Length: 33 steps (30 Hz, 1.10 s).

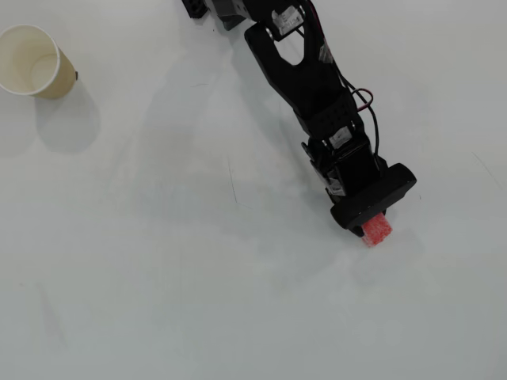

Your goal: Pick up the cube and drop it in the cup.

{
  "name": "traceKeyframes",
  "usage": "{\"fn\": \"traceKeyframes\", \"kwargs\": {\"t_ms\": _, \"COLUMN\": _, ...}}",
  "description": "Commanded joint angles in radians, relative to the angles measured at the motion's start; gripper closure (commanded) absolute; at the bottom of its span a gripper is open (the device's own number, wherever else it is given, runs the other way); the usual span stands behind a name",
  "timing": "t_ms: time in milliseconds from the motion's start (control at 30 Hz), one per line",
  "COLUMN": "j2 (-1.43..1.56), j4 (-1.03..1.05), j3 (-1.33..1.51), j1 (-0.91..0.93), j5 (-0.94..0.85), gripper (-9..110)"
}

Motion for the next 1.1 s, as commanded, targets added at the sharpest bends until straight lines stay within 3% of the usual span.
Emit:
{"fn": "traceKeyframes", "kwargs": {"t_ms": 0, "j2": 0.064, "j4": -0.017, "j3": -0.132, "j1": 0.006, "j5": -0.005, "gripper": 93}}
{"fn": "traceKeyframes", "kwargs": {"t_ms": 67, "j2": 0.064, "j4": -0.017, "j3": -0.13, "j1": 0.006, "j5": -0.005, "gripper": 93}}
{"fn": "traceKeyframes", "kwargs": {"t_ms": 100, "j2": 0.064, "j4": -0.017, "j3": -0.13, "j1": 0.006, "j5": -0.005, "gripper": 101}}
{"fn": "traceKeyframes", "kwargs": {"t_ms": 133, "j2": 0.066, "j4": -0.017, "j3": -0.13, "j1": 0.006, "j5": -0.005, "gripper": 102}}
{"fn": "traceKeyframes", "kwargs": {"t_ms": 1067, "j2": 0.091, "j4": -0.021, "j3": -0.133, "j1": 0.008, "j5": -0.005, "gripper": 102}}
